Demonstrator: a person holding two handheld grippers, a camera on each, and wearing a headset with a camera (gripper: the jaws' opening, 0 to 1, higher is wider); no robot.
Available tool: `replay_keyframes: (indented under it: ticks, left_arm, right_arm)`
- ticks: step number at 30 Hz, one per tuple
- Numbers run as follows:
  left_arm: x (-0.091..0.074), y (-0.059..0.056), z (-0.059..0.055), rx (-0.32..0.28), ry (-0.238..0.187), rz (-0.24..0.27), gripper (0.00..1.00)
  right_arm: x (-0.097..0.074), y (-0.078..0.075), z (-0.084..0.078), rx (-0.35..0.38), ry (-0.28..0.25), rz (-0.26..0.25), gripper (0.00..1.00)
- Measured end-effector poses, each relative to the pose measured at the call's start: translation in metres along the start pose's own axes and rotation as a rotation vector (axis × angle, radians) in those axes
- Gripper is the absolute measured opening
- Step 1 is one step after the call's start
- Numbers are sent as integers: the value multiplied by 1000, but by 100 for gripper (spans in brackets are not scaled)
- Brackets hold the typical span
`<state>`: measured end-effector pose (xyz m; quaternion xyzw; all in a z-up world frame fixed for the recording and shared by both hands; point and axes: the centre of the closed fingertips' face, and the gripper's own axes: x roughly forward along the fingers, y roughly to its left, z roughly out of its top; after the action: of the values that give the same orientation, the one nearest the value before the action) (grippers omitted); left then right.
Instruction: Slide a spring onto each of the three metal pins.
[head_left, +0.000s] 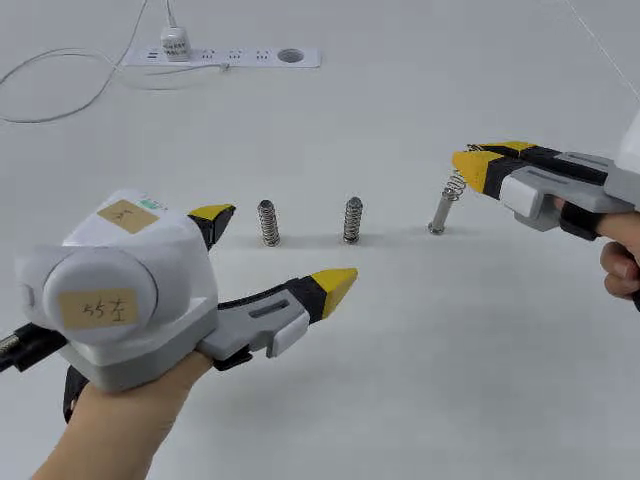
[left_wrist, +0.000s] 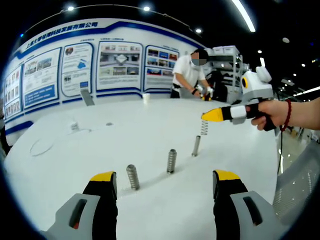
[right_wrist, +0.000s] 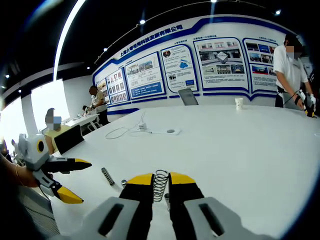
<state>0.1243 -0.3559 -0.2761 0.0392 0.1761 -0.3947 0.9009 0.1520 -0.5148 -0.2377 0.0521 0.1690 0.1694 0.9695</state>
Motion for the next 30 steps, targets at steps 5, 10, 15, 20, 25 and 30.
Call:
replay_keyframes:
  ticks: [5, 10, 15, 20, 25, 30]
  left_arm:
    - [0, 4, -4, -9, 7, 13, 83]
    - [-1, 6, -6, -13, 10, 23, 88]
    - [0, 5, -5, -34, 0, 12, 94]
    - [0, 4, -6, -32, 0, 6, 97]
    - [0, 5, -9, -28, 11, 10, 97]
    - [0, 5, -7, -32, 0, 8, 95]
  right_arm:
    - [4, -6, 0, -17, 3, -13, 12]
    - [8, -10, -3, -40, 12, -24, 12]
    - [12, -13, -6, -71, 24, -36, 12]
    - [15, -14, -8, -76, 29, -37, 12]
    - [16, -14, -11, -88, 38, -36, 12]
    - [16, -10, -16, -136, 58, -32, 12]
